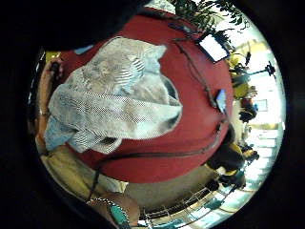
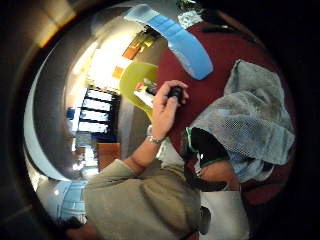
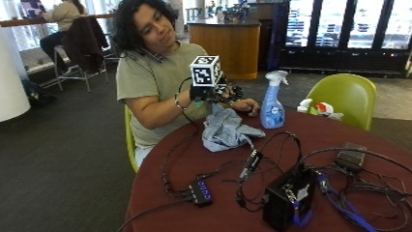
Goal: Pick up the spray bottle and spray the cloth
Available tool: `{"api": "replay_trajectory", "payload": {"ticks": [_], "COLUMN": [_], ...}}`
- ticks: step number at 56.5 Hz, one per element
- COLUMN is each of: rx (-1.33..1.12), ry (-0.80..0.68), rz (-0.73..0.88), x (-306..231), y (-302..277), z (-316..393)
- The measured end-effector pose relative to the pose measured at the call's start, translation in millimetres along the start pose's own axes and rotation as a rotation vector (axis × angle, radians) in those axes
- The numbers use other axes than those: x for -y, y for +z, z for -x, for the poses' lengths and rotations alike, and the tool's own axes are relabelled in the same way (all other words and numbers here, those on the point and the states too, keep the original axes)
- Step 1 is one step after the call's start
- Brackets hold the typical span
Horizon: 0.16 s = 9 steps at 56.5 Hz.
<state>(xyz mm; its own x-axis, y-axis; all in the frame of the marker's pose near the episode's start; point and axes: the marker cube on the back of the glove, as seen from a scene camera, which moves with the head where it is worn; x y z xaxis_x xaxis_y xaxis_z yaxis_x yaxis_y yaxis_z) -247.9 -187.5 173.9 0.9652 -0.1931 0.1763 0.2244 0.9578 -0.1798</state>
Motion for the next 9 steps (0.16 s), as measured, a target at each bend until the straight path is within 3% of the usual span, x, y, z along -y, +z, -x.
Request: {"api": "replay_trajectory", "payload": {"ticks": [9], "rx": [-0.039], "ry": [0.009], "rz": [-0.022], "x": [-7.1], "y": [-10.0], "z": [-4.4]}}
